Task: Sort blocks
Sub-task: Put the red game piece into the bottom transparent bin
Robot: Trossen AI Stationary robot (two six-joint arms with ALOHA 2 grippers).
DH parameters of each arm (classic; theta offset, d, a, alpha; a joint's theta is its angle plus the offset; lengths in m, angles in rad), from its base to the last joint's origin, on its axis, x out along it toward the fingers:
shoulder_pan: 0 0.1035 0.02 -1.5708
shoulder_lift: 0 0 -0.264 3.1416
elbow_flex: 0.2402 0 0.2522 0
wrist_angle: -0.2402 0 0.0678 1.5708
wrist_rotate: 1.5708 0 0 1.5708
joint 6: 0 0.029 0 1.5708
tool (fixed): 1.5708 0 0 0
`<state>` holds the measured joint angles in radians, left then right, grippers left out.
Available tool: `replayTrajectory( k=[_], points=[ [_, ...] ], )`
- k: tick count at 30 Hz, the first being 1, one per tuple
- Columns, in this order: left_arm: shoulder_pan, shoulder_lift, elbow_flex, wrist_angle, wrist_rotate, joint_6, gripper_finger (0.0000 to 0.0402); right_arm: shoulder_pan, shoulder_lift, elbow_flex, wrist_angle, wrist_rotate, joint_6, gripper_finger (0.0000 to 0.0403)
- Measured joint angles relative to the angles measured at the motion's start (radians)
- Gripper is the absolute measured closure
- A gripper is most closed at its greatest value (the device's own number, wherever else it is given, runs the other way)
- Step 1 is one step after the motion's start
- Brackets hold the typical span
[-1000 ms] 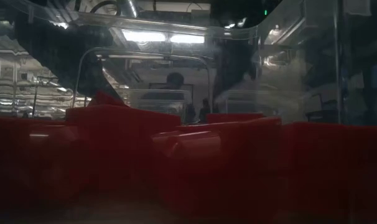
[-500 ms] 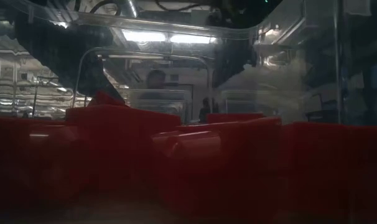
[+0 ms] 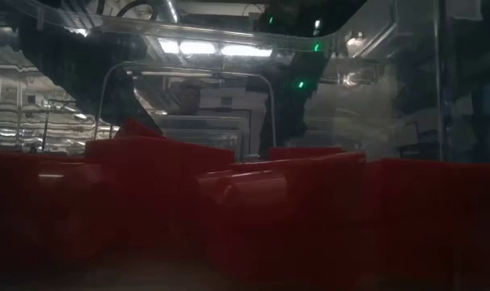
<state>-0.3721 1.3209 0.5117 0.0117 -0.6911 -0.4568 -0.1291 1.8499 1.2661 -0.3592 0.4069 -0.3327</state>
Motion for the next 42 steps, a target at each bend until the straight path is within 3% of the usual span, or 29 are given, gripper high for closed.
replayTrajectory(
  k=[4, 11, 20, 30, 34, 42],
  points=[
    [0.000, 0.000, 0.000, 0.002, 0.000, 0.000, 0.0204, -0.066, 0.050, 0.000, 0.051, -0.061, 0.041, 0.0083],
    [0.000, 0.000, 0.000, 0.000, 0.000, 0.000, 0.0204, -0.146, 0.116, 0.000, 0.137, -0.138, 0.061, 0.0089],
    [0.000, 0.000, 0.000, 0.000, 0.000, 0.000, 0.0204, -0.201, 0.159, 0.001, 0.195, -0.159, 0.072, 0.0093],
    [0.000, 0.000, 0.000, 0.000, 0.000, 0.000, 0.0204, -0.227, 0.199, 0.002, 0.227, -0.266, 0.103, 0.0095],
    [0.000, 0.000, 0.000, 0.001, 0.000, 0.000, 0.0204, -0.227, 0.199, 0.002, 0.232, -0.271, 0.101, 0.0122],
    [-0.001, 0.000, 0.000, 0.000, 0.000, 0.000, 0.0204, -0.225, 0.199, 0.001, 0.228, -0.244, 0.079, 0.0229]
  ],
)
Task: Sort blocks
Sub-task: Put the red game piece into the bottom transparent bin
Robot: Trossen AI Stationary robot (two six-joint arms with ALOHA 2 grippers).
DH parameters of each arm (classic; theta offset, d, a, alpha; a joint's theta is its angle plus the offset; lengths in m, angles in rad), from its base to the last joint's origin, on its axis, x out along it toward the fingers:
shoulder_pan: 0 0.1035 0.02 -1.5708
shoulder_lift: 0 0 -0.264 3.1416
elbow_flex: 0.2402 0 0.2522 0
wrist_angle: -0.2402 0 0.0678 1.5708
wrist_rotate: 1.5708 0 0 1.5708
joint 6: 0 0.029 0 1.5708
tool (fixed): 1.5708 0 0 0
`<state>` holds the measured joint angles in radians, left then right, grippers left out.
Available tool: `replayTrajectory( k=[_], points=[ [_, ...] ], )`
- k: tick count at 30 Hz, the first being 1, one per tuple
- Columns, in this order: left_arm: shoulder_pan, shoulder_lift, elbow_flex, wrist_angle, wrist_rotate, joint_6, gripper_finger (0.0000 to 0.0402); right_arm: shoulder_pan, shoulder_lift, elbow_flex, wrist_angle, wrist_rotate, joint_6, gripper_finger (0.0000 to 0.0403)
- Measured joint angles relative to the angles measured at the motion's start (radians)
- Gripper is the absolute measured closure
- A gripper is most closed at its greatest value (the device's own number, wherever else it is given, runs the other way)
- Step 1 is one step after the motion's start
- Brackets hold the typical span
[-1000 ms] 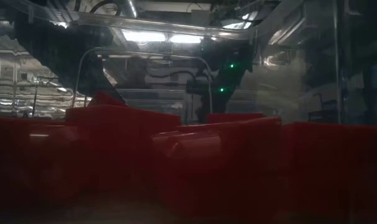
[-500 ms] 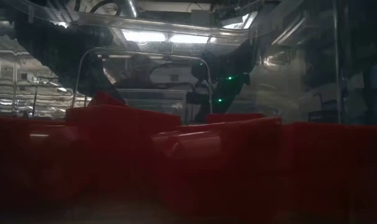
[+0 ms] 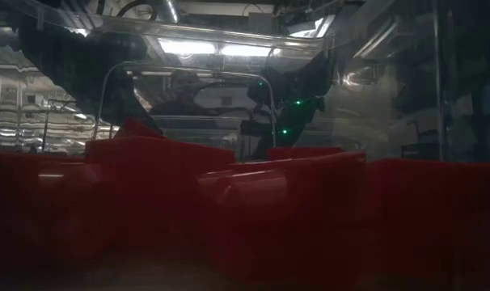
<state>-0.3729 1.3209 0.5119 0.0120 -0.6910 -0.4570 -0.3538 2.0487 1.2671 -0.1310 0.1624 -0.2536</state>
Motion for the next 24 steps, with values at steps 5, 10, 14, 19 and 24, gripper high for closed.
replayTrajectory(
  k=[5, 10, 14, 19, 24],
  points=[
    [0.000, 0.000, 0.000, 0.000, 0.000, 0.000, 0.0204, 0.000, 0.000, 0.000, 0.000, 0.009, -0.019, 0.0230],
    [0.000, 0.000, 0.000, 0.000, 0.000, 0.000, 0.0204, 0.001, -0.003, 0.000, -0.003, 0.010, -0.043, 0.0207],
    [0.000, 0.000, 0.000, 0.000, 0.000, 0.000, 0.0204, 0.005, -0.022, -0.001, -0.017, -0.002, -0.066, 0.0224],
    [0.000, 0.000, 0.000, 0.000, 0.000, 0.000, 0.0204, 0.015, -0.055, -0.001, -0.038, 0.004, -0.077, 0.0231],
    [0.000, 0.000, 0.000, -0.001, 0.000, 0.000, 0.0204, 0.016, -0.076, -0.001, -0.061, 0.003, -0.086, 0.0213]
  ],
)
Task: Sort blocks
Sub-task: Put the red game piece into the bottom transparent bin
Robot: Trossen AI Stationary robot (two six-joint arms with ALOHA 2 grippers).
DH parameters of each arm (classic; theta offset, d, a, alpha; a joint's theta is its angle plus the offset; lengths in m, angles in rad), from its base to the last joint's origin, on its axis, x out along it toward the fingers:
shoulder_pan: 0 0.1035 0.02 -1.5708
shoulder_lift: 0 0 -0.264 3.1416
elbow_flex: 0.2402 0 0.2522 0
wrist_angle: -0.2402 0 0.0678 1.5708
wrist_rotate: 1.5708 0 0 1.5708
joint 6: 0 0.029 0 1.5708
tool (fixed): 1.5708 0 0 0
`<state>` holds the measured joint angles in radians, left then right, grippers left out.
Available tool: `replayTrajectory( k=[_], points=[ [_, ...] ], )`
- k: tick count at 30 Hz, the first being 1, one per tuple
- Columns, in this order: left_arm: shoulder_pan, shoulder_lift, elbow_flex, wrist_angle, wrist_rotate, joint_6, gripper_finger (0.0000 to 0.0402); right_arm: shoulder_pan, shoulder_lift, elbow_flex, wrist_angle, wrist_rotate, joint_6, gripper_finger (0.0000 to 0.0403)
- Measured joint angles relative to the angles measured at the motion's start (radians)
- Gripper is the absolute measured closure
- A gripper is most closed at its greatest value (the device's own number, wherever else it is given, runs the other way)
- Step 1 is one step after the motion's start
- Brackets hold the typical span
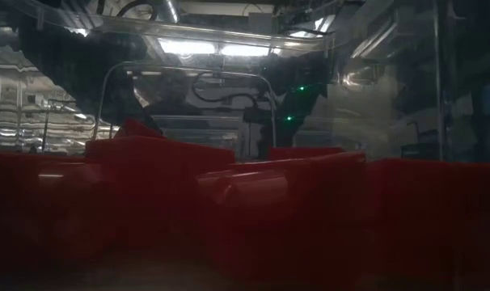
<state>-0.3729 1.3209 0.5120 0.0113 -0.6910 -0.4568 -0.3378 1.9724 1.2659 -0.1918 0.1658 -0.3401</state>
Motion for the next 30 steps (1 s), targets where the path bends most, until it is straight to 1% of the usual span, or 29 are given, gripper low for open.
replayTrajectory(
  k=[6, 9, 14, 21, 24, 27, 30],
  points=[
    [0.000, 0.000, 0.000, 0.000, 0.000, 0.000, 0.0204, 0.018, -0.040, 0.000, -0.045, -0.002, -0.010, 0.0230],
    [0.000, 0.000, 0.000, 0.000, 0.000, 0.000, 0.0204, 0.048, -0.081, 0.000, -0.100, -0.012, -0.015, 0.0230],
    [0.000, 0.000, 0.000, 0.000, 0.000, 0.000, 0.0204, 0.127, -0.175, 0.000, -0.194, -0.020, -0.016, 0.0215],
    [0.000, 0.000, 0.000, 0.001, 0.000, 0.000, 0.0204, 0.267, -0.306, 0.000, -0.259, -0.036, -0.013, 0.0227],
    [0.000, 0.000, 0.000, 0.002, 0.000, 0.000, 0.0204, 0.332, -0.358, 0.000, -0.262, -0.081, -0.007, 0.0221],
    [0.000, 0.000, 0.000, 0.002, 0.000, 0.000, 0.0204, 0.407, -0.391, 0.000, -0.238, -0.156, -0.005, 0.0209],
    [0.000, 0.000, 0.000, 0.003, 0.000, 0.000, 0.0204, 0.491, -0.396, 0.000, -0.207, -0.248, -0.010, 0.0204]
  ],
)
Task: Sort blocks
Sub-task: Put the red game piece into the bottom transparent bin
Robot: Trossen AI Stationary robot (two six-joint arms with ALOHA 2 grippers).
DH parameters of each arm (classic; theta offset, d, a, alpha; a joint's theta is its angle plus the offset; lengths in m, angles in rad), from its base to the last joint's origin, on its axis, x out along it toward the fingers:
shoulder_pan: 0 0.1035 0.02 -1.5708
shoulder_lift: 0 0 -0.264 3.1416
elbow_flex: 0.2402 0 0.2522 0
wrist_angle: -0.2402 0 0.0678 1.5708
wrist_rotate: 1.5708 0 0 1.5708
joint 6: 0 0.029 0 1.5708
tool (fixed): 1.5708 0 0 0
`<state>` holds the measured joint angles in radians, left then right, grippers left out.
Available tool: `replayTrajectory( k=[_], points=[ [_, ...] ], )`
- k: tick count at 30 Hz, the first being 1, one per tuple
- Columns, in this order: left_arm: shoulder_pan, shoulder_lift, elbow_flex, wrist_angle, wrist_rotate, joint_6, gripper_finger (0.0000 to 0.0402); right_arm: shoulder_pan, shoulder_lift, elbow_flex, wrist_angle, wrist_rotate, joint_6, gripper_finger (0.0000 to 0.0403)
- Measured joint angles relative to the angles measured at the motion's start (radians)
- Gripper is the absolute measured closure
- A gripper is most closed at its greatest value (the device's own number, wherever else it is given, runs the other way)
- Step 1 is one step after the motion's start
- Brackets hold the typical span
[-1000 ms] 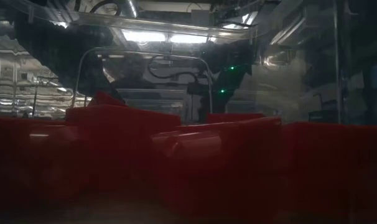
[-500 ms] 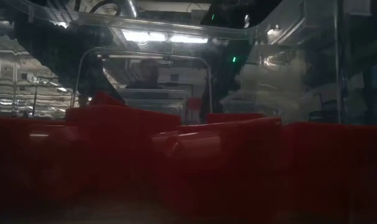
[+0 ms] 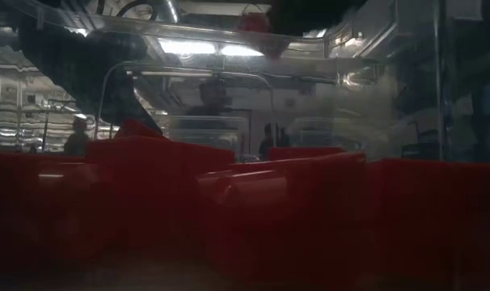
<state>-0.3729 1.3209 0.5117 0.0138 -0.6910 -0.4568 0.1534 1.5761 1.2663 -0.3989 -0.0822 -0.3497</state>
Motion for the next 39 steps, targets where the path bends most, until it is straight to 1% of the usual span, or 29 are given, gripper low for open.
replayTrajectory(
  k=[3, 8, 10, 13, 15, 17, 20, 22, 25, 27, 29, 31, 32, 34, 36, 39],
  points=[
    [0.000, 0.000, 0.000, 0.005, 0.000, 0.000, 0.0204, 0.082, 0.009, 0.000, 0.043, -0.082, -0.022, 0.0204],
    [0.000, 0.000, 0.000, 0.025, 0.000, 0.009, 0.0204, 0.194, 0.049, 0.000, 0.127, -0.092, -0.026, 0.0197],
    [0.000, 0.000, 0.000, 0.046, 0.000, 0.019, 0.0204, 0.216, 0.064, 0.000, 0.156, -0.086, -0.022, 0.0184],
    [0.000, 0.000, 0.000, 0.057, 0.000, 0.010, 0.0204, 0.229, 0.094, 0.000, 0.177, -0.084, 0.011, 0.0148],
    [0.001, 0.000, 0.000, 0.058, 0.000, 0.001, 0.0204, 0.227, 0.104, 0.000, 0.156, -0.085, 0.026, 0.0119],
    [0.002, 0.000, 0.000, 0.067, 0.000, 0.004, 0.0204, 0.225, 0.104, 0.006, 0.099, -0.091, 0.029, 0.0092],
    [0.005, 0.000, 0.005, 0.091, 0.000, 0.043, 0.0201, 0.226, 0.090, 0.062, -0.065, -0.093, 0.050, 0.0064],
    [0.014, -0.008, 0.023, 0.070, 0.005, 0.057, 0.0191, 0.242, 0.075, 0.111, -0.159, -0.066, 0.061, 0.0055],
    [0.050, -0.041, 0.073, -0.007, 0.040, 0.065, 0.0163, 0.285, 0.030, 0.147, -0.311, 0.022, 0.035, 0.0052],
    [0.080, -0.069, 0.112, -0.091, 0.092, 0.046, 0.0143, 0.319, -0.006, 0.147, -0.397, 0.126, 0.035, 0.0052],
    [0.102, -0.103, 0.145, -0.180, 0.148, 0.018, 0.0127, 0.349, -0.040, 0.144, -0.487, 0.248, 0.085, 0.0052],
    [0.112, -0.138, 0.176, -0.277, 0.168, -0.027, 0.0118, 0.363, -0.089, 0.103, -0.525, 0.347, 0.127, 0.0052],
    [0.112, -0.151, 0.191, -0.318, 0.173, -0.045, 0.0116, 0.366, -0.120, 0.064, -0.530, 0.379, 0.142, 0.0052],
    [0.105, -0.181, 0.205, -0.421, 0.190, -0.093, 0.0114, 0.362, -0.195, -0.034, -0.484, 0.395, 0.173, 0.0052],
    [0.096, -0.203, 0.218, -0.490, 0.237, -0.126, 0.0114, 0.359, -0.281, -0.159, -0.423, 0.404, 0.195, 0.0052],
    [0.072, -0.224, 0.221, -0.591, 0.310, -0.195, 0.0114, 0.342, -0.415, -0.359, -0.263, 0.412, 0.204, 0.0052]
  ],
)
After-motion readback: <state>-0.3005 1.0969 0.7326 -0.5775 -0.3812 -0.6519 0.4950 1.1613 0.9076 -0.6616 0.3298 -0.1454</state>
